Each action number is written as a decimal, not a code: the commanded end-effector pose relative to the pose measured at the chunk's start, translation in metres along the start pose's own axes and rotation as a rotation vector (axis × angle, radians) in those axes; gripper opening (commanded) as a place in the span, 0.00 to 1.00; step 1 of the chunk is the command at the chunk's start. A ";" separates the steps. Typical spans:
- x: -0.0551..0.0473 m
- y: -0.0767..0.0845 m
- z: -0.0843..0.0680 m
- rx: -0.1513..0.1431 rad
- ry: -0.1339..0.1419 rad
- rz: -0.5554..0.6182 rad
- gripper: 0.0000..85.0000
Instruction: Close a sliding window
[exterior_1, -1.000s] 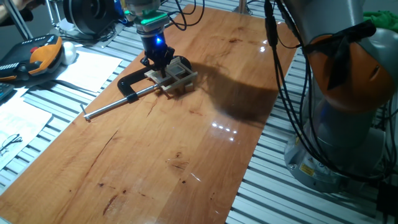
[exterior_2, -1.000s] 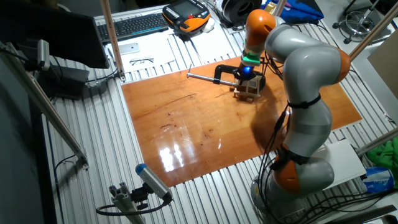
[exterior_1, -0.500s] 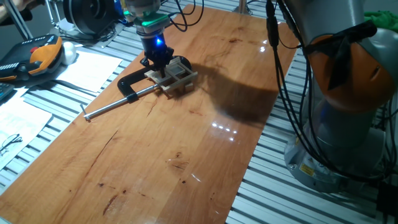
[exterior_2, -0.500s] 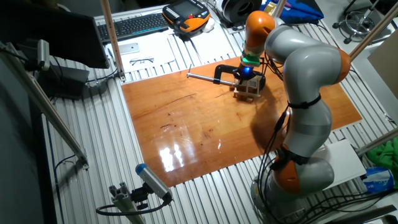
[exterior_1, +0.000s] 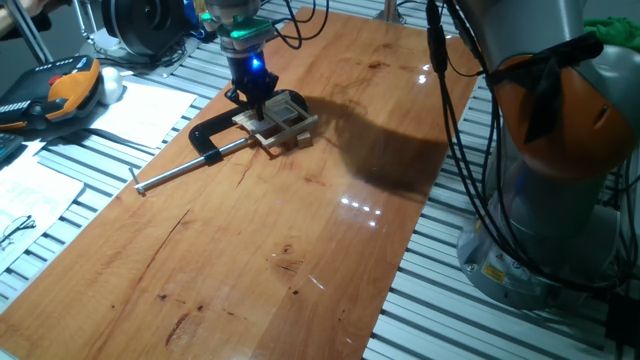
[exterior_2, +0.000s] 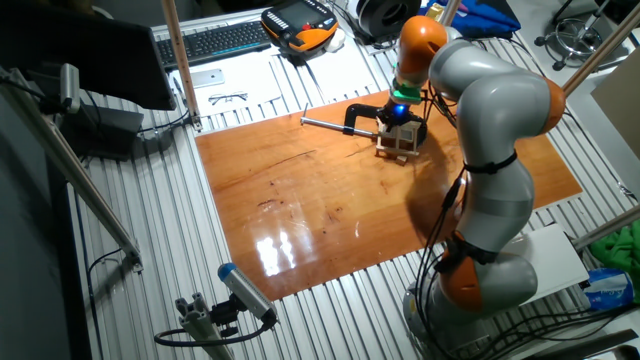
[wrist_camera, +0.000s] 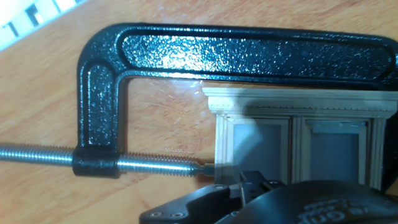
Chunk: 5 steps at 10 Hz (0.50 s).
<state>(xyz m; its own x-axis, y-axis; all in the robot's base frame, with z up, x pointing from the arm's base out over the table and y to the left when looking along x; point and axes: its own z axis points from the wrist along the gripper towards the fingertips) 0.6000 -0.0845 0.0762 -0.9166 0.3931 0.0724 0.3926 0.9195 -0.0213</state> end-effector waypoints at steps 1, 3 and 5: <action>-0.002 -0.002 0.001 0.007 -0.003 -0.006 0.00; -0.004 -0.007 0.007 -0.007 -0.009 0.007 0.00; -0.005 -0.011 0.012 -0.011 -0.007 0.008 0.00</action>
<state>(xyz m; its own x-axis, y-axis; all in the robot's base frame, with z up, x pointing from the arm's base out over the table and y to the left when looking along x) 0.5997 -0.0960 0.0637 -0.9138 0.4010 0.0644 0.4013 0.9159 -0.0102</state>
